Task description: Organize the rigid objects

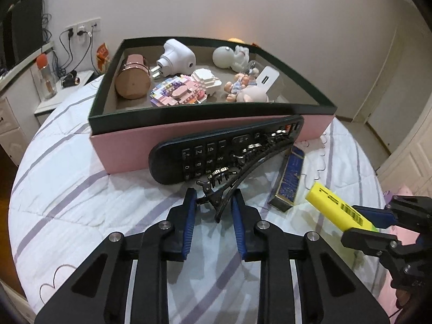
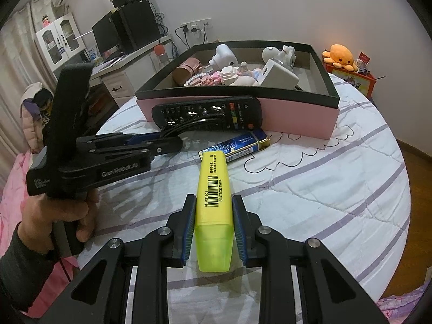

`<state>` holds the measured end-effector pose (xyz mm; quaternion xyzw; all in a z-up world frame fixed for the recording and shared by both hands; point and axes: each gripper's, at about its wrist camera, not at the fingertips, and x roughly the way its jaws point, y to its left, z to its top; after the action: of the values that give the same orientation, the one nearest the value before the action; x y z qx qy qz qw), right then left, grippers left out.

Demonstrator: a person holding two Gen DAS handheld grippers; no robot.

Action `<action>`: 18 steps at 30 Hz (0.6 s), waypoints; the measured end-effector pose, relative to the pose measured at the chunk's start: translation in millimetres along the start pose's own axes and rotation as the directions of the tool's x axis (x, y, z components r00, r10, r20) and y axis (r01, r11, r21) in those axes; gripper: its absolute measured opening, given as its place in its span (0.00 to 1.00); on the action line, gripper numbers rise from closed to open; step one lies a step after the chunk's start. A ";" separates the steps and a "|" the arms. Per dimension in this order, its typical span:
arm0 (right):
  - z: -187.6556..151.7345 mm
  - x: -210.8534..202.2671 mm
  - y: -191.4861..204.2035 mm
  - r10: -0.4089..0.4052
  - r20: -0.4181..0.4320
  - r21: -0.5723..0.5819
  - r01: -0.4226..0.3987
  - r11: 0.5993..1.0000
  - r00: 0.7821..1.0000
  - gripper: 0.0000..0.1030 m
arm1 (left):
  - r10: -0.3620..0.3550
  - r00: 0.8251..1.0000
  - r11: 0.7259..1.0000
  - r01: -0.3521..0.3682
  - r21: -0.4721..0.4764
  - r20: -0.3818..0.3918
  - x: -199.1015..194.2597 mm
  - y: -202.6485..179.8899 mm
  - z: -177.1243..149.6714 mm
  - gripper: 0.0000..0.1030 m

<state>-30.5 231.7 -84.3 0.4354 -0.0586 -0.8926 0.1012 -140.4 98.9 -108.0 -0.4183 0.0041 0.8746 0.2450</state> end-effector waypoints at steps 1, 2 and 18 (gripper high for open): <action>0.5 -0.6 -0.1 0.000 0.002 0.002 0.000 1.000 1.000 0.26 | -0.007 1.000 1.000 0.007 -0.005 0.005 -2.5 0.3 -0.8 0.24; 0.7 -0.9 0.0 -0.001 0.003 0.001 0.001 1.000 1.000 0.26 | -0.012 1.000 1.000 0.012 -0.009 0.012 -5.3 0.4 -1.8 0.23; 0.2 2.8 4.7 0.004 -0.005 -0.003 -0.004 1.000 1.000 0.26 | -0.001 0.999 0.999 0.003 0.041 -0.035 14.0 -2.0 10.3 0.34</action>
<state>-31.7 226.5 -85.4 0.4373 -0.0578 -0.8914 0.1040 -154.4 108.8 -111.2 -0.4283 0.0257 0.8667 0.2543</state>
